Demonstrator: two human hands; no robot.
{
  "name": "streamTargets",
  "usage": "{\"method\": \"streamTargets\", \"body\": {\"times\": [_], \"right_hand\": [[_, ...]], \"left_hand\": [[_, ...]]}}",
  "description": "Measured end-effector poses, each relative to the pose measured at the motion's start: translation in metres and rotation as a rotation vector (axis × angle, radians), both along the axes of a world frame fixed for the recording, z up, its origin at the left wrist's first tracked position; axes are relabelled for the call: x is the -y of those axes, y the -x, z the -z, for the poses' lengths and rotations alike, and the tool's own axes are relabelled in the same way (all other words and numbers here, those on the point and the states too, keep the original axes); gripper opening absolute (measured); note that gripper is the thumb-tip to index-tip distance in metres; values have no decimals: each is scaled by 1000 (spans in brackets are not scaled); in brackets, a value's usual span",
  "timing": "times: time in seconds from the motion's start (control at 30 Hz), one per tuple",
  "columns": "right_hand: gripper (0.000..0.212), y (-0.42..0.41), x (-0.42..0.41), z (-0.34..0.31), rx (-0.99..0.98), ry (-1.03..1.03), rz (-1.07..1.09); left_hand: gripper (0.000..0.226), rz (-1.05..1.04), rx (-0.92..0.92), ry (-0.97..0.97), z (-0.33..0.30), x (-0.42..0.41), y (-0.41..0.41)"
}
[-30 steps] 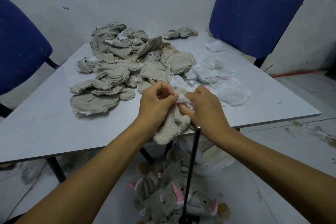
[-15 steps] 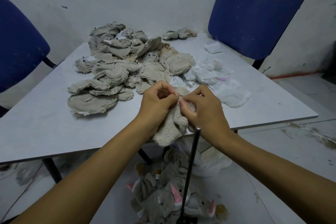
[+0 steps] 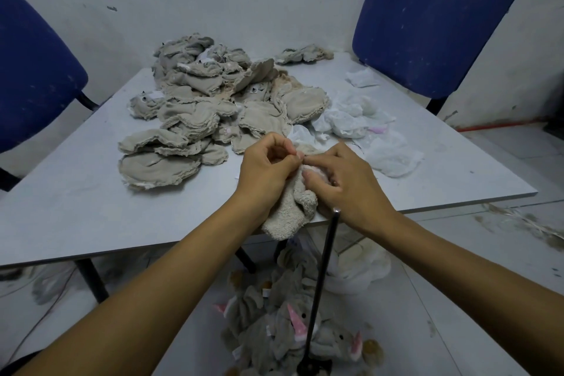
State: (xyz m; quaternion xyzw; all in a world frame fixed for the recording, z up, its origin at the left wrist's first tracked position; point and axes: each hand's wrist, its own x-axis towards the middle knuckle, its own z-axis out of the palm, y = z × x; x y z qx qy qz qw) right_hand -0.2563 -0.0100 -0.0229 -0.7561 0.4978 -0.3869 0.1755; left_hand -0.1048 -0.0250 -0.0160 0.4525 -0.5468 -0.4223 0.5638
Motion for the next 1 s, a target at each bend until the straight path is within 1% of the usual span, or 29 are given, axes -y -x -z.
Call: {"method": "streamTargets", "body": {"times": [0.03, 0.1, 0.17, 0.2, 0.27, 0.3, 0.33, 0.37, 0.43, 0.5, 0.53, 0.6, 0.67, 0.7, 0.73, 0.83, 0.87, 0.93, 1.0], "right_hand": [[27, 2, -1, -1, 51, -13, -2], [35, 5, -1, -4, 198, -101, 9], [40, 8, 1, -4, 287, -164, 29], [42, 9, 1, -4, 305, -178, 30], [43, 12, 2, -4, 324, -197, 19], [44, 12, 3, -4, 344, -203, 15], [46, 12, 4, -4, 380, -204, 8], [48, 12, 5, -4, 425, -203, -2], [50, 14, 5, -3, 478, -197, -18], [46, 16, 4, -3, 451, -187, -9], [42, 18, 4, -3, 405, -178, 7], [29, 21, 4, -3, 264, -142, 37], [11, 20, 3, -4, 137, -89, 28], [7, 19, 2, -4, 98, -57, 10], [10, 19, 1, -4, 72, -26, -10], [24, 17, -1, -4, -6, 11, -32], [28, 16, -1, -4, -26, 14, -24], [35, 12, -2, -3, -53, 10, 2], [33, 7, -2, -3, -72, 10, 33]], "left_hand": [[25, -18, 25, -3, 0, 0, 0], [22, -33, 79, -8, -1, 0, -1], [14, 24, 167, 7, -2, -1, 0], [12, 70, 244, 12, -3, -3, 1], [27, 150, 453, 7, -3, -4, 5], [30, 164, 539, -1, -3, -4, 6], [30, 164, 587, 1, -3, -4, 7], [29, 155, 605, 5, -4, -4, 6], [24, 130, 580, 10, -5, -3, 3], [16, 102, 520, 21, -6, -3, 0], [12, 85, 492, 24, -6, -4, -1], [9, 63, 465, 21, -5, -4, -3], [10, 51, 480, 27, -4, -3, -3], [9, 41, 483, 23, -4, -4, -4], [7, 45, 446, 2, -7, -4, -4], [23, 86, 210, -141, -13, -2, -10], [23, 78, 206, -162, -14, -1, -13], [19, 64, 320, -131, -12, 2, -17], [13, 90, 408, -113, -12, 4, -16]]}}
